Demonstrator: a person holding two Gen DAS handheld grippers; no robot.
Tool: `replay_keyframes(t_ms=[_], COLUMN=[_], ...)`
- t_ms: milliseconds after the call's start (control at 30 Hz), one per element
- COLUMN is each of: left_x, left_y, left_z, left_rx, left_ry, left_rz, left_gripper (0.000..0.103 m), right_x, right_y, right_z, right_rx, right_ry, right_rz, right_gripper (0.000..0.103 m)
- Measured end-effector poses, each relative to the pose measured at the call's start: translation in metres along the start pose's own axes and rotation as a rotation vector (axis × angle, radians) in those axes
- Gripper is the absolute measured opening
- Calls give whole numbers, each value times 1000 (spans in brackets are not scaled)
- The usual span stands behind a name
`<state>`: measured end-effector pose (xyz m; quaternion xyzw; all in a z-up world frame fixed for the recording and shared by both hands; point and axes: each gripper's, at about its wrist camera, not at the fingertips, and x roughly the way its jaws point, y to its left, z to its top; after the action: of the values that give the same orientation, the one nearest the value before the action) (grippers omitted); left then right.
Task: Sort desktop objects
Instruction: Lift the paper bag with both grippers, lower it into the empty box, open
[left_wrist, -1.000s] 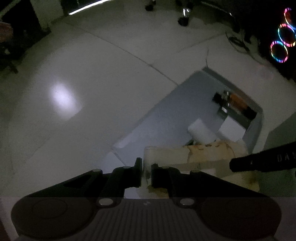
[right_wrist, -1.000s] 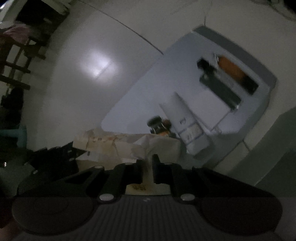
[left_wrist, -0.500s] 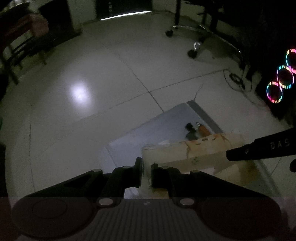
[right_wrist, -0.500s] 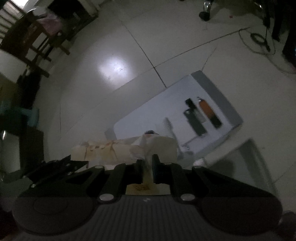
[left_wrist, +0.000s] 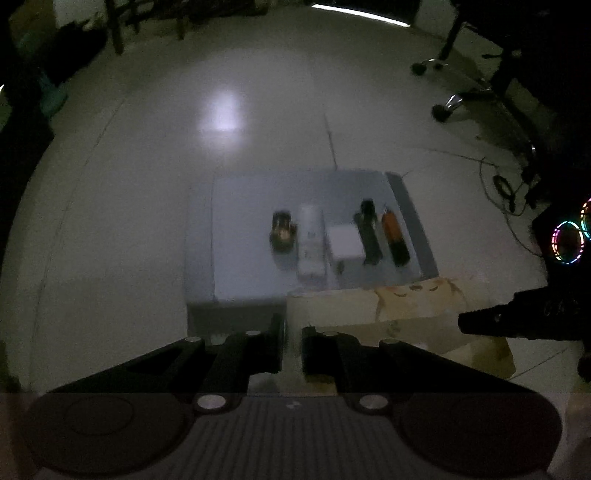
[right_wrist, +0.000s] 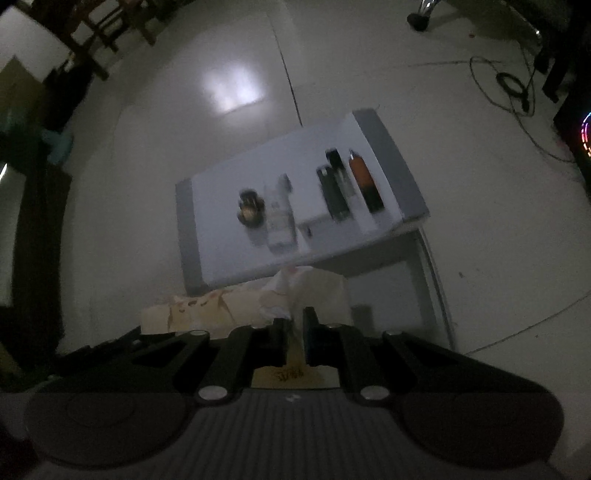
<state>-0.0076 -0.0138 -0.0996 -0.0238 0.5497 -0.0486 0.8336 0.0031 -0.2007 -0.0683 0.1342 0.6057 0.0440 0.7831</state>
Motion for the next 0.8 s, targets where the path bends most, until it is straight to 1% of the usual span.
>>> replay_keyframes(t_ms=[167,267,333,433,600,800], left_x=[26,46,60,81,113,134], left_y=[-5,-6,-6,-4,-2,-3], left_z=[-32,-44,-47,-48,-49,-47], left_rx=[-14,-8,4,13,29,39], left_ry=[39,82,94,97,107,96], left_rz=[14,16,26,37,44,50], left_gripper=[8,7,8,7,8,8], right_x=[21,42,57,79,113,138], right_y=[-26,-35,-39,-41,-44,-52], right_z=[-22,-27,-28,-27,-24,-19], right_rx=[-55,-56,-64,-96,-124,-136], right_ry=[29,50,65,62,75,93], right_rz=[19,18,21,20,0,-6], right_gripper=[9,9,9,9,9,9])
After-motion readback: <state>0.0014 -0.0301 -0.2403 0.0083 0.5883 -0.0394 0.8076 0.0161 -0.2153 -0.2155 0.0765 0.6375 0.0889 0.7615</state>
